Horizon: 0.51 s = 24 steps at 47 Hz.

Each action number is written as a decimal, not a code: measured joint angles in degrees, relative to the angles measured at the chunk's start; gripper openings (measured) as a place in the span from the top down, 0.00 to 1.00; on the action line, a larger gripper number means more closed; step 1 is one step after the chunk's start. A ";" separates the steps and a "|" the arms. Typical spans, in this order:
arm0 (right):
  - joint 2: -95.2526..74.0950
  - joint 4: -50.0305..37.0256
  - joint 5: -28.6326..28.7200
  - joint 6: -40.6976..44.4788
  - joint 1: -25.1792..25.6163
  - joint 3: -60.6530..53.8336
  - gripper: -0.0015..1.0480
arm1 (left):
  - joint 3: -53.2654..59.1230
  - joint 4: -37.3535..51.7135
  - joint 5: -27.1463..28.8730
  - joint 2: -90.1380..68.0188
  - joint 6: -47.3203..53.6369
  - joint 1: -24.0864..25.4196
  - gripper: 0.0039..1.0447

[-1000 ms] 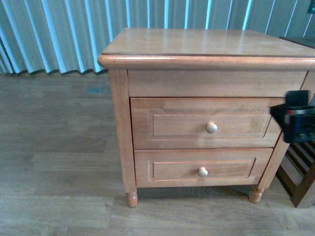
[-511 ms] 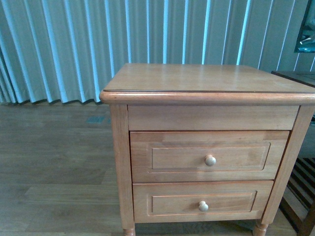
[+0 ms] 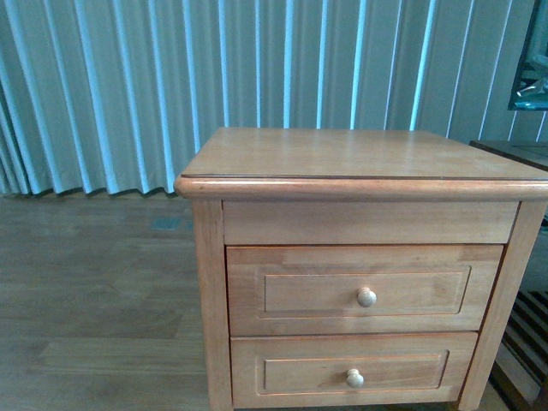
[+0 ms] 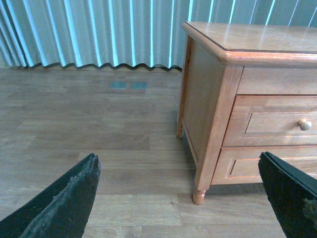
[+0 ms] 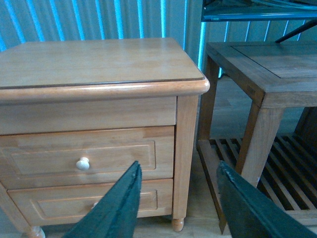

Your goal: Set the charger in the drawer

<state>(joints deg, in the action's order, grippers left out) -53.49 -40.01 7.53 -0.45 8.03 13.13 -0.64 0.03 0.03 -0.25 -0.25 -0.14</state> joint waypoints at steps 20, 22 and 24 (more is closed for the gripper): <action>17.59 8.26 -7.50 0.39 -7.82 -9.40 0.98 | 0.00 0.00 -0.02 0.00 0.00 0.00 0.06; 19.45 9.55 -7.50 0.39 -7.82 -9.94 0.98 | 0.00 0.00 -0.02 0.00 0.00 0.00 0.06; 20.65 10.47 -7.50 0.42 -7.82 -10.25 0.98 | 0.00 0.00 -0.02 0.00 0.00 0.00 0.06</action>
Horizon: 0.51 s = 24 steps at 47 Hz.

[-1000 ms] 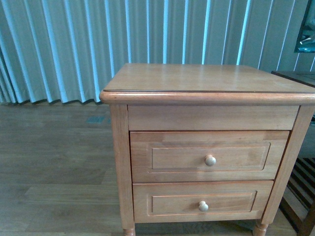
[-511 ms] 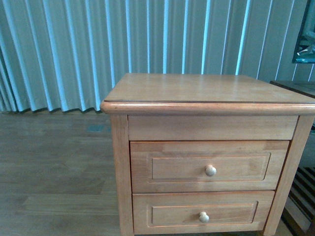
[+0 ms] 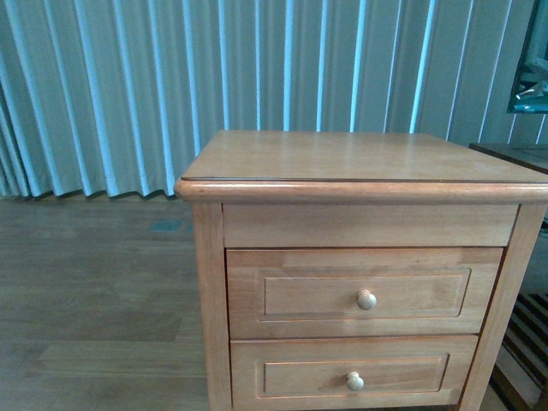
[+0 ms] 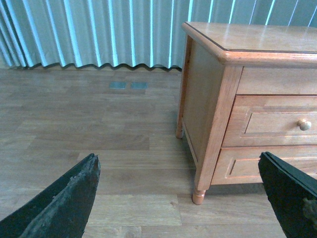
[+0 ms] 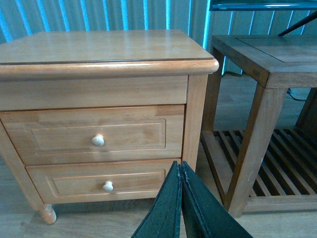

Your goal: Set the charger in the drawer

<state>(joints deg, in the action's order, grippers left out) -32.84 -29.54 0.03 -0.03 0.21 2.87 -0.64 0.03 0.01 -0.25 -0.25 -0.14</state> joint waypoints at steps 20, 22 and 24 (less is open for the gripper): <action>11.41 8.11 0.02 0.00 -0.02 -2.60 0.98 | 0.00 0.00 0.00 0.00 0.00 0.00 0.06; 12.44 9.11 0.02 0.00 -0.02 -2.60 0.98 | 0.00 0.00 0.00 0.00 0.00 0.00 0.06; 13.42 10.03 0.02 0.00 -0.02 -2.60 0.98 | 0.00 0.00 0.00 0.00 0.00 0.00 0.06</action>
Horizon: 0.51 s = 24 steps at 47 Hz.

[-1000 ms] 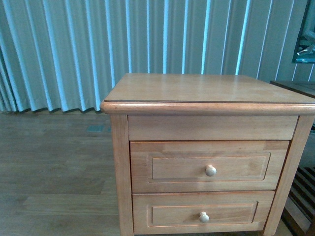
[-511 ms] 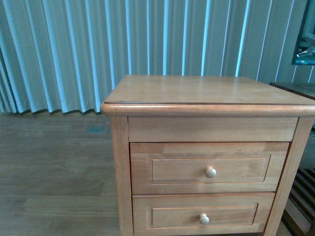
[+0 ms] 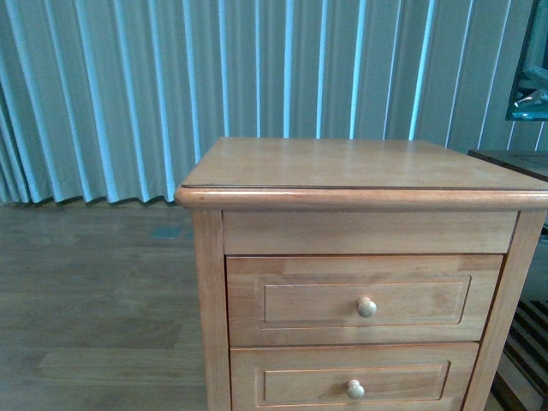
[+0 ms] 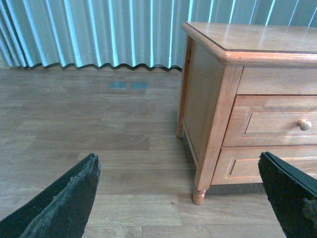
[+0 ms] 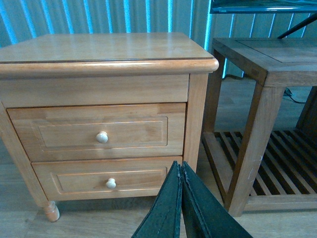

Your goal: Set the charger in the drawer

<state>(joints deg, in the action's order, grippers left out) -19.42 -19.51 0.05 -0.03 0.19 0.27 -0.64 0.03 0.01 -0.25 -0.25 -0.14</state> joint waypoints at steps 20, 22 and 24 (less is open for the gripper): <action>8.26 8.15 0.00 0.00 -0.02 0.00 0.98 | 0.00 0.00 0.00 0.00 0.00 0.00 0.06; 8.79 8.66 0.00 0.00 -0.02 0.00 0.98 | 0.00 0.00 0.00 0.00 0.00 0.00 0.06; 9.29 9.18 0.00 0.00 -0.02 0.00 0.98 | 0.00 0.00 0.00 0.00 0.00 0.00 0.06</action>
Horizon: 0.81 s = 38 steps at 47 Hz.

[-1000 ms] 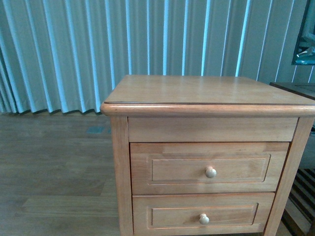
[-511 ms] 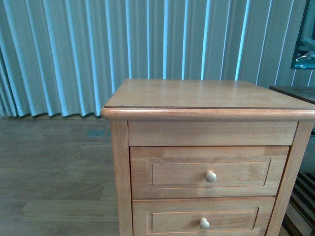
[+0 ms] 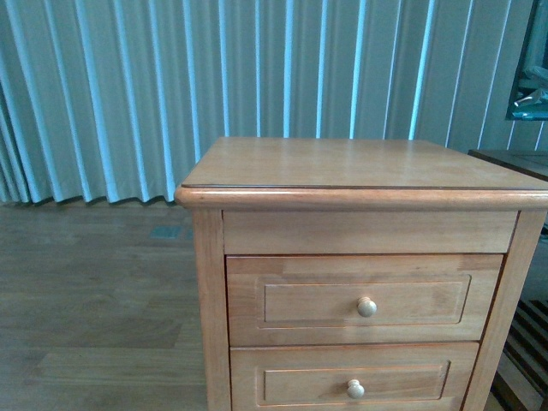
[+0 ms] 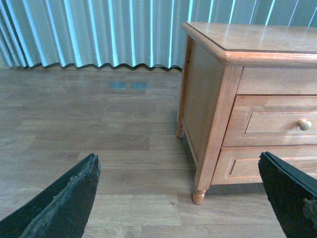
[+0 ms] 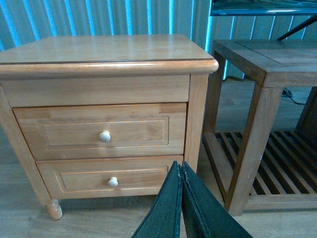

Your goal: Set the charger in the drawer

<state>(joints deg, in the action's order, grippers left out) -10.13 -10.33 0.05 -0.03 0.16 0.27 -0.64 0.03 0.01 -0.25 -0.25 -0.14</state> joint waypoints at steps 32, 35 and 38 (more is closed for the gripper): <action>9.88 10.29 0.02 0.04 0.00 0.04 0.76 | 0.00 0.00 0.02 0.00 0.00 0.00 0.06; 9.88 10.29 0.02 0.04 0.00 0.04 0.66 | 0.00 0.00 0.00 0.00 0.00 0.00 0.06; 9.88 10.29 0.02 0.04 0.00 0.04 0.56 | 0.00 0.00 0.02 0.00 0.00 0.00 0.06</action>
<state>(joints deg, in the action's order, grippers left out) -0.25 -0.03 0.08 0.01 0.16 0.32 -0.64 0.03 0.03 -0.25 -0.25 -0.14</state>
